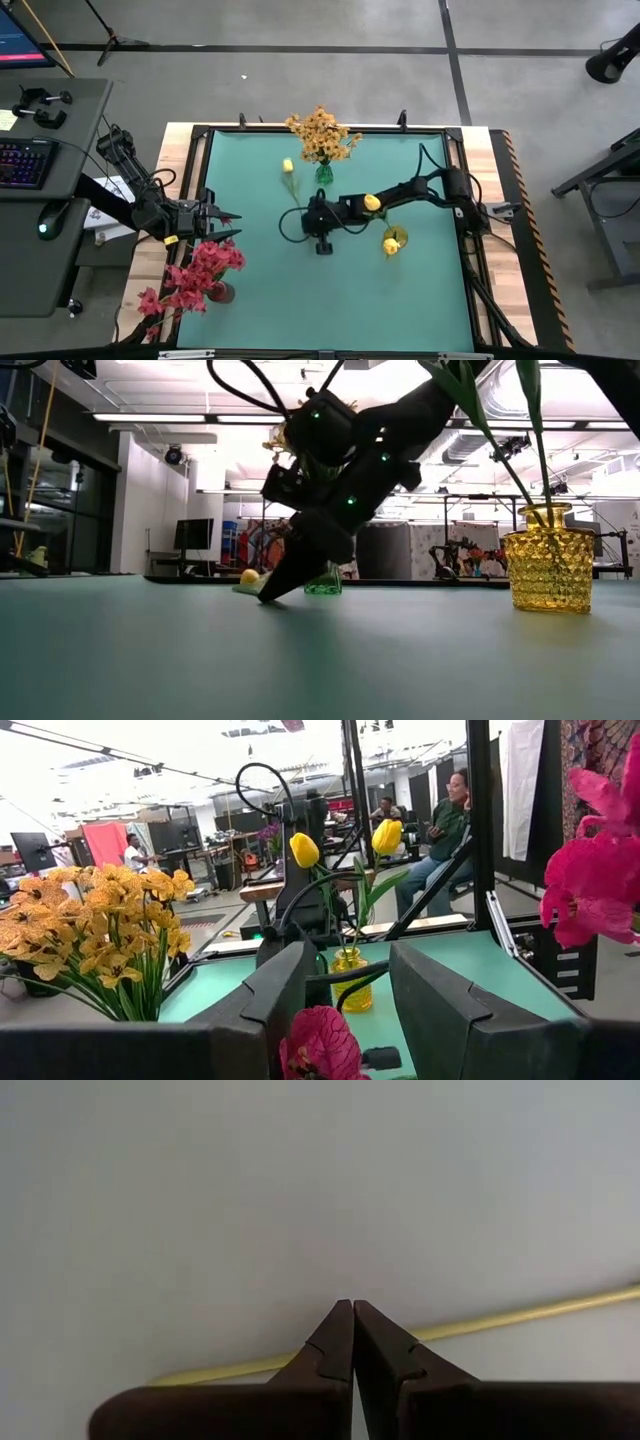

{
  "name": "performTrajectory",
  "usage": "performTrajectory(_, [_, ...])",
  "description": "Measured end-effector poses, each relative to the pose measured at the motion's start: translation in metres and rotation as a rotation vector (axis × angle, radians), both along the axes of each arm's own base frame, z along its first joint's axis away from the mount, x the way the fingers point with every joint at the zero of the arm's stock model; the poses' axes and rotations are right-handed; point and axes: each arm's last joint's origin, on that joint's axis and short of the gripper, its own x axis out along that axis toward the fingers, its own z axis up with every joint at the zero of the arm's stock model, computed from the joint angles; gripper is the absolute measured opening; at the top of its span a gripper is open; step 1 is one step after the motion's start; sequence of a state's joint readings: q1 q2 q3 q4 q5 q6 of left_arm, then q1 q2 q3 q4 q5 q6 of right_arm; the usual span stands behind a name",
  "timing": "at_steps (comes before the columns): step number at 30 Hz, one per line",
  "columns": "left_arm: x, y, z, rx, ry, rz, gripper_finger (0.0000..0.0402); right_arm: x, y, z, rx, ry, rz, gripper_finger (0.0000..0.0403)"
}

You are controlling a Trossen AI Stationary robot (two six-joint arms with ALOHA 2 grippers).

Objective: Sort flowers into vase by color
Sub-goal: Put the light yellow flower into the yellow flower

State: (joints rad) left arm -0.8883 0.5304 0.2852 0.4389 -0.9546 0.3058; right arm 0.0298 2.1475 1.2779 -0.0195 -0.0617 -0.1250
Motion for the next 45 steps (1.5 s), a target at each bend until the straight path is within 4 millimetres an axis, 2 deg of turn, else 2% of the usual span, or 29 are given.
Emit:
performTrajectory(11, [0.0,0.0,0.0,0.002,0.0,0.0,0.0136,-0.013,0.008,-0.006,0.082,0.137,0.188,0.0])
performTrajectory(19, [0.0,0.0,0.0,0.002,0.0,0.001,0.0136,-0.022,0.008,0.006,-0.004,0.151,0.389,0.0])
performTrajectory(28, [0.003,0.003,0.0,-0.009,0.0,0.031,0.0136,-0.047,0.004,0.029,-0.169,0.337,0.415,0.0])
performTrajectory(35, [0.005,0.006,-0.002,-0.024,0.009,0.055,0.0136,-0.054,-0.005,0.03,-0.239,0.413,0.417,0.0])
performTrajectory(39, [0.006,0.007,-0.002,-0.022,0.013,0.066,0.0136,-0.057,-0.007,0.03,-0.351,0.461,0.489,0.0])
performTrajectory(45, [0.007,0.008,-0.003,-0.02,0.015,0.071,0.0136,-0.064,-0.006,0.029,-0.467,0.554,0.494,0.0])
